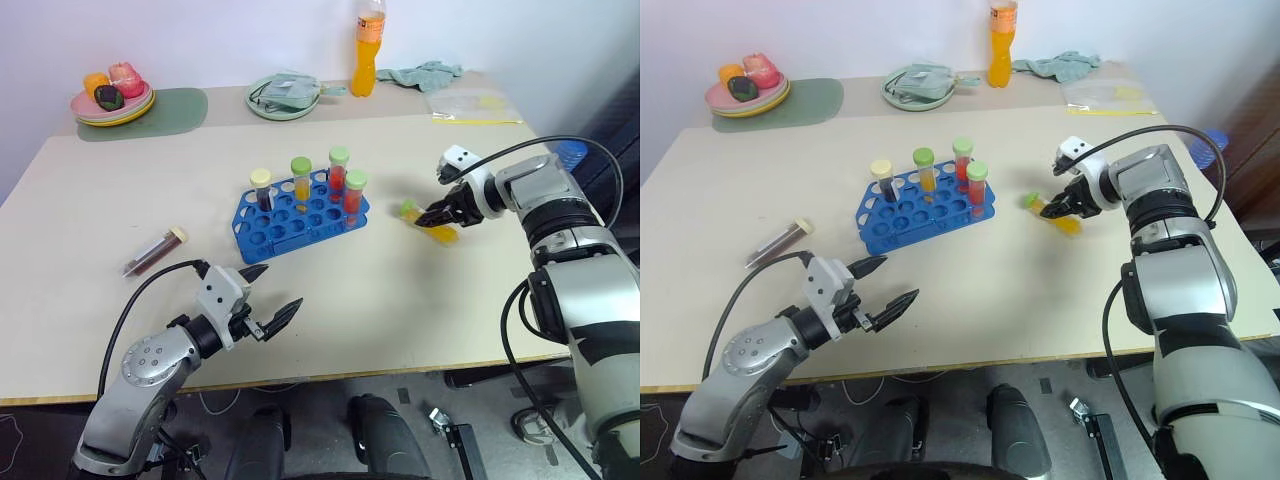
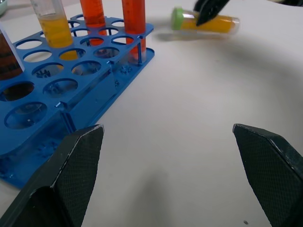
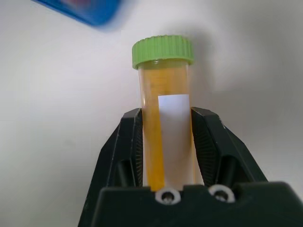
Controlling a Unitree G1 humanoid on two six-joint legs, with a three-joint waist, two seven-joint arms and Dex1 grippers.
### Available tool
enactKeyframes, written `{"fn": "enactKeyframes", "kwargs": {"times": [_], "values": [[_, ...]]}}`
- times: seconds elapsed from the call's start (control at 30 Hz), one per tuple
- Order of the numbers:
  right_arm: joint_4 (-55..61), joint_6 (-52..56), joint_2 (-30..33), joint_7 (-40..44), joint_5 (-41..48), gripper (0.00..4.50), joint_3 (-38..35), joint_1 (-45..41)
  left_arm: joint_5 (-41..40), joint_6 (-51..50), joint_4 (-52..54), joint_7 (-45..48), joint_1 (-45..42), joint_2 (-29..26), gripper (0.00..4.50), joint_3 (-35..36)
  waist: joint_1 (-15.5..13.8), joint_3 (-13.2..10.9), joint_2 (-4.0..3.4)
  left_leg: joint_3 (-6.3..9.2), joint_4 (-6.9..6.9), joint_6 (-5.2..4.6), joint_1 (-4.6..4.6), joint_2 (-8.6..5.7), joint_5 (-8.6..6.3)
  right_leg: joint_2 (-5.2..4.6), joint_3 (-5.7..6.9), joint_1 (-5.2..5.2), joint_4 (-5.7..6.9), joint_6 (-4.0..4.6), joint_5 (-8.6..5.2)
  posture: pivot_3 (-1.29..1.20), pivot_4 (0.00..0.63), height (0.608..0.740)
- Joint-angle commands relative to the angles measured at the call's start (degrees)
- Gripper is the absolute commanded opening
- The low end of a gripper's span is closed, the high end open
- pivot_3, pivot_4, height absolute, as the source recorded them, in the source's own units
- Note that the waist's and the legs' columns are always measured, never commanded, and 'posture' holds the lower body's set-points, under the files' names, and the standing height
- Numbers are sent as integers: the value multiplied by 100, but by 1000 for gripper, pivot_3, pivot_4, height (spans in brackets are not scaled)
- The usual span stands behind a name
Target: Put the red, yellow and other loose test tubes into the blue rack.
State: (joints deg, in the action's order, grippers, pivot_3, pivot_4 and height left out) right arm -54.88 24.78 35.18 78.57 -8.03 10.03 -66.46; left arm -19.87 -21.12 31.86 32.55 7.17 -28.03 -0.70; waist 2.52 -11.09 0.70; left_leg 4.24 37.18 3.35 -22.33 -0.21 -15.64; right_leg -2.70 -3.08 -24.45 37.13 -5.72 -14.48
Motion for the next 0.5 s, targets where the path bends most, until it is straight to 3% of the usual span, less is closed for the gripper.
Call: {"fn": "enactKeyframes", "kwargs": {"times": [0.03,0.13,0.23,0.37,0.5], "values": [[2754,337,264,728,1263,1631,-671,1074,-10,212,38,-36,189,-39,4500,394,-18,0,0,5,1,0,-2,1,0,0,3,0,0,0,0,0,150,740],[5196,1485,-167,161,2415,1631,-1252,2116,-26,299,-66,-53,333,-110,4500,796,-47,0,-1,18,0,0,-8,0,-1,0,10,0,-2,-2,-2,0,150,740],[6471,2207,-933,-889,2974,1631,-1389,2581,9,386,-267,-120,340,-137,4500,1109,16,0,-1,15,5,0,3,2,0,4,7,1,12,0,0,0,150,740],[6695,2354,-2134,-2276,3249,1631,-1386,2595,72,558,-527,-304,179,-24,4500,1324,-3,4,3,20,13,3,7,3,2,10,11,9,15,3,1,0,150,740],[6013,1325,-3523,-3770,2965,1631,-1374,2424,147,615,-605,-485,4,75,4500,1324,-7,6,7,22,13,5,5,2,3,7,12,9,16,3,2,0,150,740]]}}
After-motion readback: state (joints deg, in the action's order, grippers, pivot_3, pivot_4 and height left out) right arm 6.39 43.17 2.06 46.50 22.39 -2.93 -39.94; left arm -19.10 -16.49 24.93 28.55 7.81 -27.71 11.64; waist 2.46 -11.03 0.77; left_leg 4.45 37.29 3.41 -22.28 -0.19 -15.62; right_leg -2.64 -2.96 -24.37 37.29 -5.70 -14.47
